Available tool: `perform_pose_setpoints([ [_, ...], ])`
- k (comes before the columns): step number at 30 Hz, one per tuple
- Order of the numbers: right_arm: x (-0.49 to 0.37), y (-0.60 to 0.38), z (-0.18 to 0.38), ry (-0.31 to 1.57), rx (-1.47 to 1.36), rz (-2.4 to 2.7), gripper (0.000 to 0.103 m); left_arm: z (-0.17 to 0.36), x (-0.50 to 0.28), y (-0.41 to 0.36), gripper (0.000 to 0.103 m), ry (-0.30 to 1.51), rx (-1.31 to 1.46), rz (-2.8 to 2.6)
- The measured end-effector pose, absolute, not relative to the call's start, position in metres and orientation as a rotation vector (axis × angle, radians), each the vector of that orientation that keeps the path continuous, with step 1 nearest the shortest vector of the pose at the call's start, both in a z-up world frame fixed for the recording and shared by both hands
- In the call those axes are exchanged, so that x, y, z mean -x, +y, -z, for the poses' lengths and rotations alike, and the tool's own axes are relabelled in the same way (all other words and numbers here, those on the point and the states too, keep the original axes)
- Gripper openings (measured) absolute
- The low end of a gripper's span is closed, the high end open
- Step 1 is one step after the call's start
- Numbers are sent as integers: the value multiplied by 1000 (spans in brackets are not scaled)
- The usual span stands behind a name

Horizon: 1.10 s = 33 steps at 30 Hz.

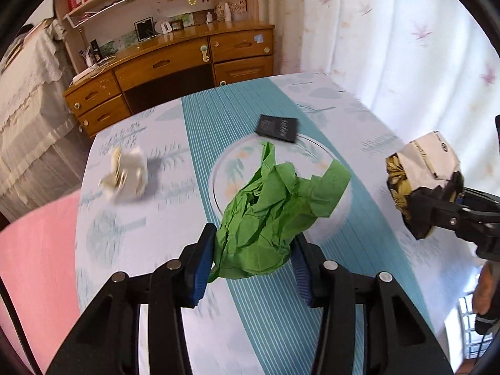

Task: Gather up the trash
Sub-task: 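Carry the green paper and wrapper over the bin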

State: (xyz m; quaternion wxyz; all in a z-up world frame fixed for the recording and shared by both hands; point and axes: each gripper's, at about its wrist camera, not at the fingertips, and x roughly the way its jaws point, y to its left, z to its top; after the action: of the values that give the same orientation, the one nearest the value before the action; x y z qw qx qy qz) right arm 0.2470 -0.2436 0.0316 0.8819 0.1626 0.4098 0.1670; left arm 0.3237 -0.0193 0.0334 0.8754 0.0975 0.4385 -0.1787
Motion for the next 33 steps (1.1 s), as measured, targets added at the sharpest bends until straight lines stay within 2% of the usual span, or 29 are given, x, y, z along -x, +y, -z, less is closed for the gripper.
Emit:
perform_pose_setpoints([
  [7, -143, -211, -48, 830, -229, -398, 53, -42, -212, 3, 44, 893, -152, 399],
  [16, -28, -165, -26, 840, -1, -465, 53, -15, -83, 24, 44, 909, -135, 471],
  [24, 24, -144, 46, 968, 64, -498, 53, 57, -15, 28, 44, 992, -111, 505],
  [33, 23, -143, 155, 1115, 81, -456, 53, 162, 2, 16, 44, 1156, -157, 497],
])
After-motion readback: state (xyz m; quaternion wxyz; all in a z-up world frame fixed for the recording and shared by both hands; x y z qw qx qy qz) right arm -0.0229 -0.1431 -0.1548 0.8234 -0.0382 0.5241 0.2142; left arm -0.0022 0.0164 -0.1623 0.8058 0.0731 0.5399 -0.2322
